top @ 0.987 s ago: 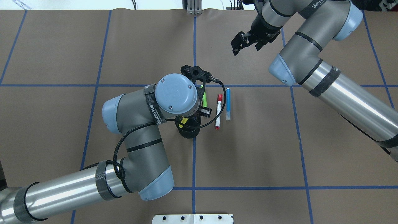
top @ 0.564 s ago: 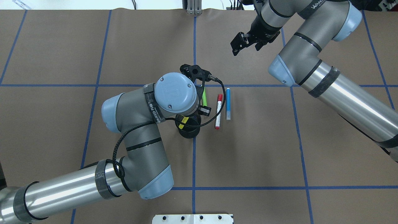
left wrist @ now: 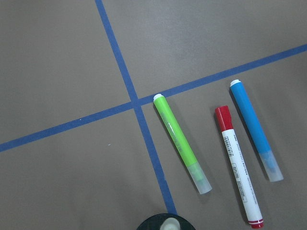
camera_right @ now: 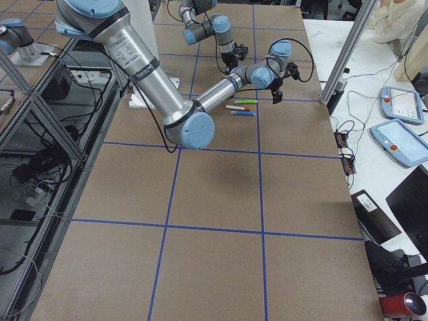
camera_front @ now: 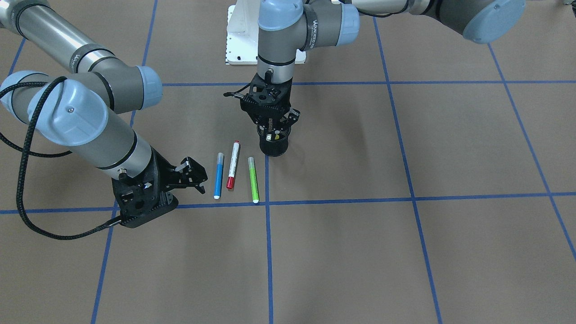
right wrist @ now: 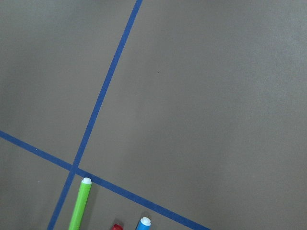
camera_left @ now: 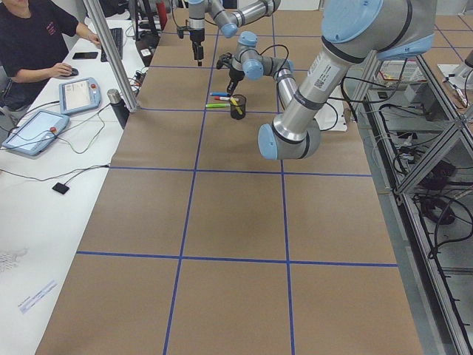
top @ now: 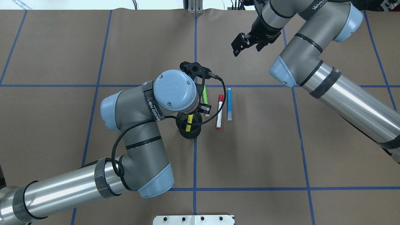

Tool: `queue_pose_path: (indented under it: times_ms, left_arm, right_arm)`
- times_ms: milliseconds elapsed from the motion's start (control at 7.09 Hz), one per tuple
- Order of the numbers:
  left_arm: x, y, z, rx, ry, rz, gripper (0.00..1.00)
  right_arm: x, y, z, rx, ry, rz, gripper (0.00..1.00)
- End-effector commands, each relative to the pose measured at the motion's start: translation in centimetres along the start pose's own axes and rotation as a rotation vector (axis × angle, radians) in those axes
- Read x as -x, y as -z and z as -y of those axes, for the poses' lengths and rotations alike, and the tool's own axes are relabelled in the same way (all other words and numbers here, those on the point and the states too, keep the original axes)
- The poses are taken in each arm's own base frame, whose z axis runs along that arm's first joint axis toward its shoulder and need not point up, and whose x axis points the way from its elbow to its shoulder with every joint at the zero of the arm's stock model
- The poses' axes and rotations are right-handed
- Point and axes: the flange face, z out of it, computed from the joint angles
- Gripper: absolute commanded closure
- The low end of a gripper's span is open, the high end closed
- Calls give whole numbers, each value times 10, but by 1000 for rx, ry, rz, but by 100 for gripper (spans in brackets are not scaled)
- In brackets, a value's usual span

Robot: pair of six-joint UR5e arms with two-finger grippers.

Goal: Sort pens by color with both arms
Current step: 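Lift the yellow highlighter out of the cup with the left gripper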

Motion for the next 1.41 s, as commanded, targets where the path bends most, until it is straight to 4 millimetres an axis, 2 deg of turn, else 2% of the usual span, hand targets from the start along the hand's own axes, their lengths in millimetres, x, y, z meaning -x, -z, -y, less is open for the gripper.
queue_pose_path:
  times_ms: [0,141,282,423,564,705,987,1270]
  left_arm:
    - [1,-3,-1,4,1,5,81]
    - [1,0,0,1,-3,1,84]
    - [-1,9,1,-7,-2,-14,92]
    - [-1,23,3,-20,-1,-32,94]
    - [2,27,7,-27,2,-32,99]
    - [10,38,18,-47,12,-34,100]
    - [35,88,45,-39,50,-37,100]
    - [52,109,77,-68,83,-41,100]
  right_arm:
    - [2,1,0,-2,2,2,1]
    - [1,0,-1,1,1,1,1]
    - [2,0,0,0,2,2,1]
    - [1,0,-1,1,1,1,1]
    - [2,0,0,-1,2,0,1]
    - [2,0,0,-1,2,0,1]
    - [3,-1,-1,1,4,1,1]
    - [6,-3,-2,4,2,4,1]
